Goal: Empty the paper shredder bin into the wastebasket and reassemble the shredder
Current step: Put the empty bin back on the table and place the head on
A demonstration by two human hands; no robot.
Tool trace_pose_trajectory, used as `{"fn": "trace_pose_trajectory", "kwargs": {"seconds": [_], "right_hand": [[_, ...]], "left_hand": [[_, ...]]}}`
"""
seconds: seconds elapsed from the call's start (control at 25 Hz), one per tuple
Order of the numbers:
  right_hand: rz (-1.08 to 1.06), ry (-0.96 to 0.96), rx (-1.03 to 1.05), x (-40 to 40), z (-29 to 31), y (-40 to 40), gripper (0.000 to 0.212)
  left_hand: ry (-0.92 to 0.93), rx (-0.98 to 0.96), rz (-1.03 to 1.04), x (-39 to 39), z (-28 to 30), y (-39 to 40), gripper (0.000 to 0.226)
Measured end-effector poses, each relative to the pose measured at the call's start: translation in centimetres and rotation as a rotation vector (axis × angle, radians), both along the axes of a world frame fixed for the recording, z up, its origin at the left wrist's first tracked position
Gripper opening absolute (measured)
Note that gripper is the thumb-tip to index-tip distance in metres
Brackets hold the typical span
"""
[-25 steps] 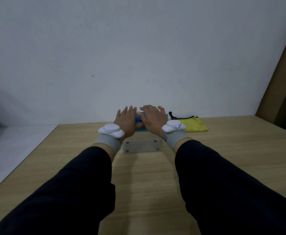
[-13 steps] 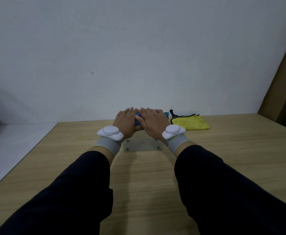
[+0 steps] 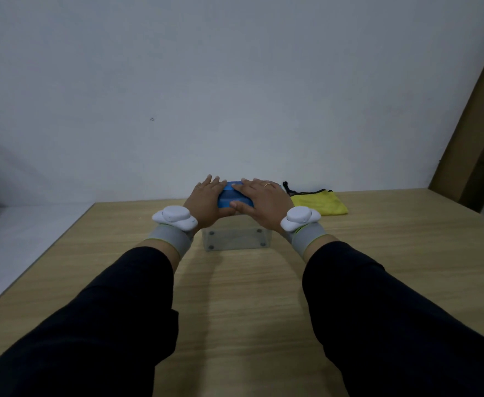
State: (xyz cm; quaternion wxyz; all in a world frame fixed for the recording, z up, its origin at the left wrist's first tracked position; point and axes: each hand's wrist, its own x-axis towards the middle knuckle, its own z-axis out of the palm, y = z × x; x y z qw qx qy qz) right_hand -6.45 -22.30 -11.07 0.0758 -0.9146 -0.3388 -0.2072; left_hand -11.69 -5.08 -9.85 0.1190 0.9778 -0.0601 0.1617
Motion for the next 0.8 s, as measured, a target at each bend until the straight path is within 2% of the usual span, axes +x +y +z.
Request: {"fn": "trace_pose_trajectory", "kwargs": {"seconds": [0.32, 0.56, 0.8], "right_hand": [[-0.050, 0.096, 0.027, 0.4, -0.2, -1.8, 0.073], [-0.061, 0.228, 0.322, -0.1, -1.4, -2.4, 0.074], [-0.109, 0.326, 0.525, -0.7, -2.5, -1.8, 0.074]], "left_hand": [[0.006, -0.094, 0.035, -0.4, -0.4, 0.6, 0.092], [-0.034, -0.240, 0.058, -1.1, -1.6, 0.8, 0.088], [-0.058, -0.454, 0.102, -1.7, -2.4, -0.1, 0.082]]}}
